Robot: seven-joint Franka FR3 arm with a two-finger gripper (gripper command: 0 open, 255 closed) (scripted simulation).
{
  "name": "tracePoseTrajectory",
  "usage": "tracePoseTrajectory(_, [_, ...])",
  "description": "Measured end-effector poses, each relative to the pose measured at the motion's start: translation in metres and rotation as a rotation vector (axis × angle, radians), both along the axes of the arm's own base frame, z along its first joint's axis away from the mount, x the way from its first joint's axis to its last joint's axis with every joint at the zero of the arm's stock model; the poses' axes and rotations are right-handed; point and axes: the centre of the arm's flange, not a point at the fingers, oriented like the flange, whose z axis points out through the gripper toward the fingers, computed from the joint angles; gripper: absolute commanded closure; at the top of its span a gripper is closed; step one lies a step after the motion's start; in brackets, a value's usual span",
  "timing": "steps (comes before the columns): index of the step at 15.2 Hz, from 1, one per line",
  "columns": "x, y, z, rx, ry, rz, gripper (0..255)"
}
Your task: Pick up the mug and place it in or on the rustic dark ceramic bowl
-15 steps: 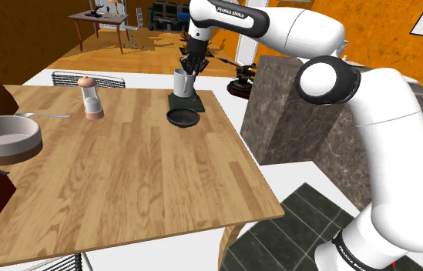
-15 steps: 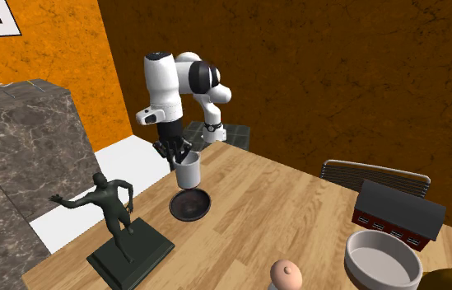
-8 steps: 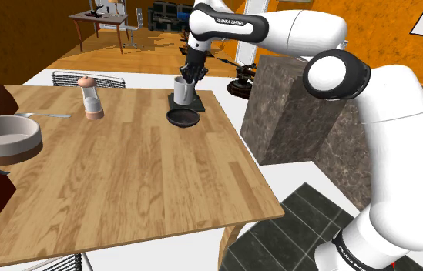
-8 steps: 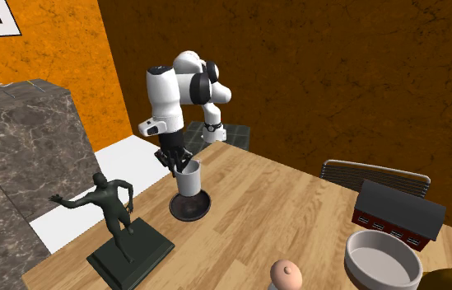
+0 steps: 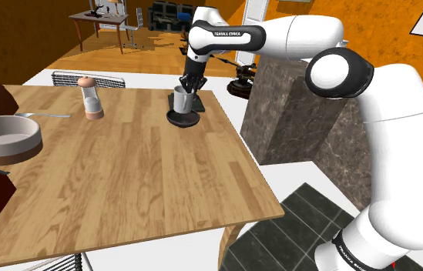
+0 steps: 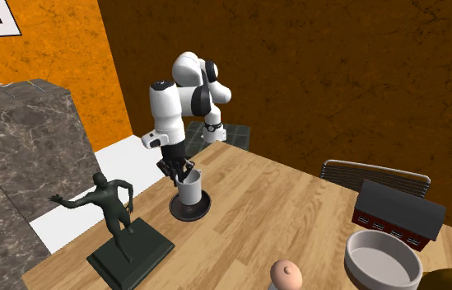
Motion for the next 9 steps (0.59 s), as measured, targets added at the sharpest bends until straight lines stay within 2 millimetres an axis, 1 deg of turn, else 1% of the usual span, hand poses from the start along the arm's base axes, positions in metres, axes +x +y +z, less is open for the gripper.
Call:
tracePoseTrajectory(6, [0.0000,-0.0001,-0.0031,0.000,0.000,0.000,255])
tracePoseTrajectory(7, [0.0000,-0.0001,-0.0031,0.000,-0.001,0.000,0])
tracePoseTrajectory(9, [0.0000,-0.0001,-0.0029,0.000,-0.001,0.000,0])
